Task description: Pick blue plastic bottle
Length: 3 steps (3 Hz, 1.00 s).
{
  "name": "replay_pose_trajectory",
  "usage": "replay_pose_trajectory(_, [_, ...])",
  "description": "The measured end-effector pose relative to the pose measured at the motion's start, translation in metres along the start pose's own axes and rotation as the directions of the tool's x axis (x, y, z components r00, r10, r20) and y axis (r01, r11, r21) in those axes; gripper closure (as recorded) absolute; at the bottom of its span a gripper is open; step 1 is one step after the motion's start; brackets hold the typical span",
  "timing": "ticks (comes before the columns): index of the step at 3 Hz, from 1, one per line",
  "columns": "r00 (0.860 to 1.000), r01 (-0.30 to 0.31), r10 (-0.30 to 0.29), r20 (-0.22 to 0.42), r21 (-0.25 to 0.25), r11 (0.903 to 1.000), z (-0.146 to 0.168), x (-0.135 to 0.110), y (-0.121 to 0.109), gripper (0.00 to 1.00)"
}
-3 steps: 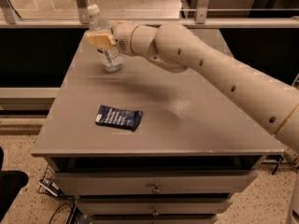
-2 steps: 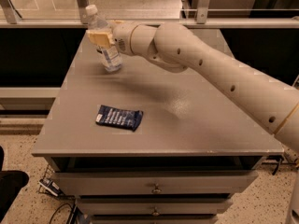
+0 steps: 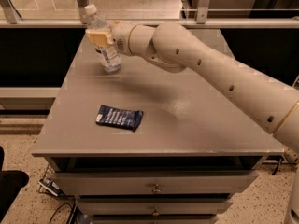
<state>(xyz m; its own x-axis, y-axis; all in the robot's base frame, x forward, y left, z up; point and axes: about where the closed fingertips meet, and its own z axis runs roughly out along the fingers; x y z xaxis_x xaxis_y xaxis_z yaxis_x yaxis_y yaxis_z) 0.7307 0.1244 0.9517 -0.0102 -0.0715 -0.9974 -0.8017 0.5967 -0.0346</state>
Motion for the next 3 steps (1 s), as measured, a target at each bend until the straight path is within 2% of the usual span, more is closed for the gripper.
replay_pose_trajectory(1, [0.999,-0.025,0.026,0.035,-0.024,0.9994,-0.002,-0.005,-0.004,1.00])
replay_pose_trajectory(2, [0.993,-0.037,0.042,0.113,-0.039,0.9985,-0.025,-0.035,-0.022,1.00])
replay_pose_trajectory(3, [0.991,-0.024,0.027,0.131,-0.018,0.9995,-0.070,-0.068,-0.042,1.00])
